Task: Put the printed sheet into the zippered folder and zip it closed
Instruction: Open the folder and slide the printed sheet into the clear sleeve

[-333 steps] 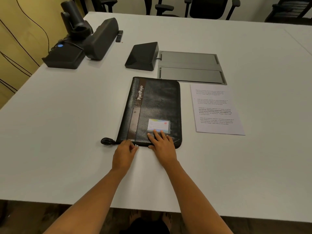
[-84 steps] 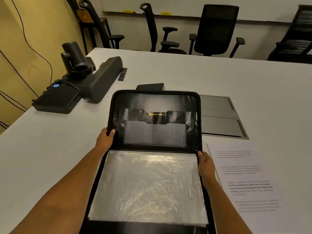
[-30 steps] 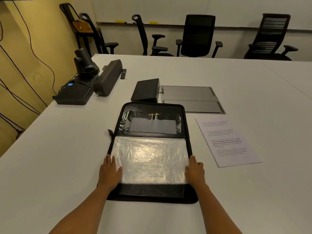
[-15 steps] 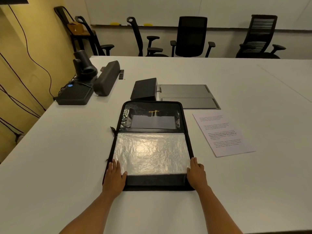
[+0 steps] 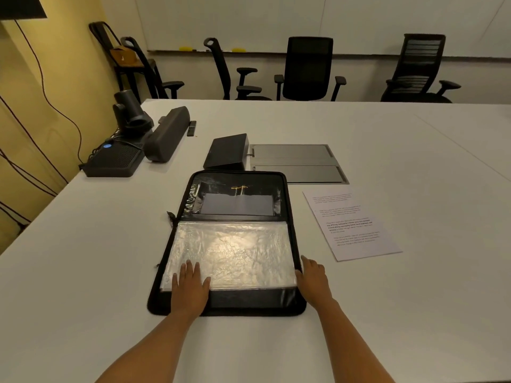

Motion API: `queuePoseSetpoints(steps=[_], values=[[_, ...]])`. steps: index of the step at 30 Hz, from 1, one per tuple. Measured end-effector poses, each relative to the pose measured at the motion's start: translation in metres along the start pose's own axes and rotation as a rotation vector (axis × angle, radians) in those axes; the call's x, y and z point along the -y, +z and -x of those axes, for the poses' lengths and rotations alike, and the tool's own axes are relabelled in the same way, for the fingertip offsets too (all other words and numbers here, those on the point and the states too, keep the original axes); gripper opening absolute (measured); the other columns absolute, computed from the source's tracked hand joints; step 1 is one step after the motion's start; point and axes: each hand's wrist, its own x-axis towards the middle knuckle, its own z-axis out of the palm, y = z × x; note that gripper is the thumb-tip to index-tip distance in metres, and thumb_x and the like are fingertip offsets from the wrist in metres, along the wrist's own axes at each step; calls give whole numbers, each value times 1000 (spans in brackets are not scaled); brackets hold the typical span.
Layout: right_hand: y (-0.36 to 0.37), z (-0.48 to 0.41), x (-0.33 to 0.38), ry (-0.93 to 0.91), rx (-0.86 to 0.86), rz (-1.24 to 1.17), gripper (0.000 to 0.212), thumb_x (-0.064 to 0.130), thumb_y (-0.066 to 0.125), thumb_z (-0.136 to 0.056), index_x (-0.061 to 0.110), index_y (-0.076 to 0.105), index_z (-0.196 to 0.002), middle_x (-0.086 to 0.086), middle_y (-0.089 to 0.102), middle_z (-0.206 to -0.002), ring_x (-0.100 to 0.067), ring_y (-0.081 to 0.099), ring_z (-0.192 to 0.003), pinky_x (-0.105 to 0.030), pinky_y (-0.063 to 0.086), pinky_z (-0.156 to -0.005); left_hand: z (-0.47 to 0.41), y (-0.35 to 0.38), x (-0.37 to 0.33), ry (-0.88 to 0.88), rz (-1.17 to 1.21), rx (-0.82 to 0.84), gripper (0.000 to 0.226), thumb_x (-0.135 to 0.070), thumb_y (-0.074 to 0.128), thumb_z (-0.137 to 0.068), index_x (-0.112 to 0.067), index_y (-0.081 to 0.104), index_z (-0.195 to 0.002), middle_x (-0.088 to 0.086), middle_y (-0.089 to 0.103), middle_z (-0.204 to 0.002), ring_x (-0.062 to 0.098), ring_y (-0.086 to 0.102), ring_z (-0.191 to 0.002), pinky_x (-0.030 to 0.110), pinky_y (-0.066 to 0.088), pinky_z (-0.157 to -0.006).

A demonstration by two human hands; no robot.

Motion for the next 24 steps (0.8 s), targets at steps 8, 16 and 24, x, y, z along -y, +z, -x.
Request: queuePoseSetpoints(steps=[8, 16, 24], values=[[-62, -35, -41, -23, -96, -85, 45, 21, 43, -97, 9, 34, -141, -12, 42, -141, -26, 37, -128, -34, 32, -107, -23, -11, -121, 10, 326, -95, 51, -34, 32, -100, -11, 26, -145, 12, 20, -156, 25, 18, -145, 36, 15, -119], [-119, -76, -117, 67, -134, -105, 47, 18, 44, -97, 6, 32, -141, -14, 40, -143, -30, 34, -131, -38, 32, -107, -42, -4, -251, 35, 635, -68, 44, -24, 40, -98, -10, 37, -140, 10, 38, -147, 24, 35, -136, 35, 30, -111], [-140, -104, -174, 216, -120, -41, 49, 21, 45, -96, 6, 32, -141, -17, 42, -140, -33, 39, -127, -42, 36, -103, -54, 20, -320, 82, 632, 100, 43, -22, 40, -99, -11, 37, -140, 10, 36, -148, 23, 35, -135, 34, 31, -111]])
